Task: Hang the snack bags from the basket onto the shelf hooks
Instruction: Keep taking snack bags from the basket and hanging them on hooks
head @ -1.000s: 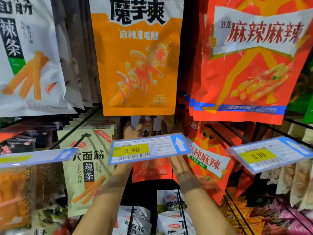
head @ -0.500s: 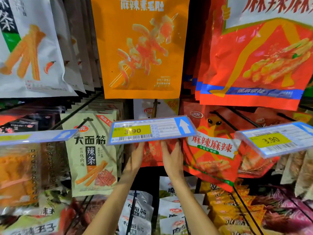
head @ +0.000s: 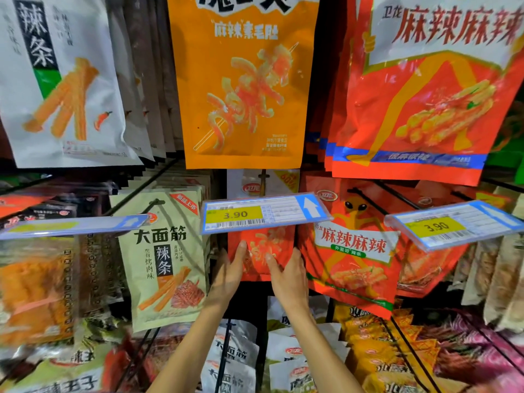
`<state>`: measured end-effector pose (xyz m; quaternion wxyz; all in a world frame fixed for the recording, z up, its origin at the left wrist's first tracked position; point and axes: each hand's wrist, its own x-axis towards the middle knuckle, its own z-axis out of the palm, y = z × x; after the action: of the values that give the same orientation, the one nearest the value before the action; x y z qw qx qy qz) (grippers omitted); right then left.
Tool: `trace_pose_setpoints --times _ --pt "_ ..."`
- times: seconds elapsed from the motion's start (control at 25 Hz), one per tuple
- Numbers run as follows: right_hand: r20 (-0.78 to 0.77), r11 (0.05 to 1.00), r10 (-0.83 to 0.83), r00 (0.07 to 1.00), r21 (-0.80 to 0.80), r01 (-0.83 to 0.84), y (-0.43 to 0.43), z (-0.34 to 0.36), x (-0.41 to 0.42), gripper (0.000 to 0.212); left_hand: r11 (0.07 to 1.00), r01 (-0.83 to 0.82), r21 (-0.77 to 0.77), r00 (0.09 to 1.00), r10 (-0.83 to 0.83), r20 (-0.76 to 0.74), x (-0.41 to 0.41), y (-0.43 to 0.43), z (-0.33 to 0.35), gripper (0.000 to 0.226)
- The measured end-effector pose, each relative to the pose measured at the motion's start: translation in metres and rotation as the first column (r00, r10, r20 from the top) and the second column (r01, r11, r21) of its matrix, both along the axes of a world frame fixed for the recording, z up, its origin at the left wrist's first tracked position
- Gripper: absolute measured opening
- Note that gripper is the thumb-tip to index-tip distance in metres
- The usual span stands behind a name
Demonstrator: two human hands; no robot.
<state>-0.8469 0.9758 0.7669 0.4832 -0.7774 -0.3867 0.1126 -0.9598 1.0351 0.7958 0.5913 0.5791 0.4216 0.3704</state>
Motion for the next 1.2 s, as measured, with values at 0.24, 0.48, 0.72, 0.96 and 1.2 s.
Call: trace_pose_setpoints --times 0.24,0.48,0.72,0.96,1.2 --pt "0.006 0.998 0.036 0.999 -0.057 -0.035 -0.013 0.009 0.000 0.085 0.999 0.029 0.016 0.984 -0.026 -0.178 -0.014 -0.001 -0.016 0.075" --pt "0.104 0.960 0.119 0.988 -0.265 -0.088 -0.032 0.024 0.002 0.072 0.949 0.104 0.297 0.842 0.075 -0.534 -0.025 -0.018 -0.018 0.068" --pt "0.343 0.873 0.301 0.890 -0.475 -0.112 -0.059 0.032 0.001 0.046 0.831 0.316 0.457 0.616 0.187 -0.765 -0.041 -0.040 -0.012 0.049" --pt "0.425 0.800 0.497 0.756 -0.563 -0.210 -0.099 0.054 -0.005 0.057 0.672 0.447 0.590 0.401 0.440 -0.804 -0.051 -0.094 0.021 0.046" --pt "0.518 0.797 0.519 0.680 -0.581 -0.165 -0.155 0.076 -0.002 0.040 0.701 0.507 0.502 0.192 0.476 -0.858 -0.054 -0.140 0.036 0.052"
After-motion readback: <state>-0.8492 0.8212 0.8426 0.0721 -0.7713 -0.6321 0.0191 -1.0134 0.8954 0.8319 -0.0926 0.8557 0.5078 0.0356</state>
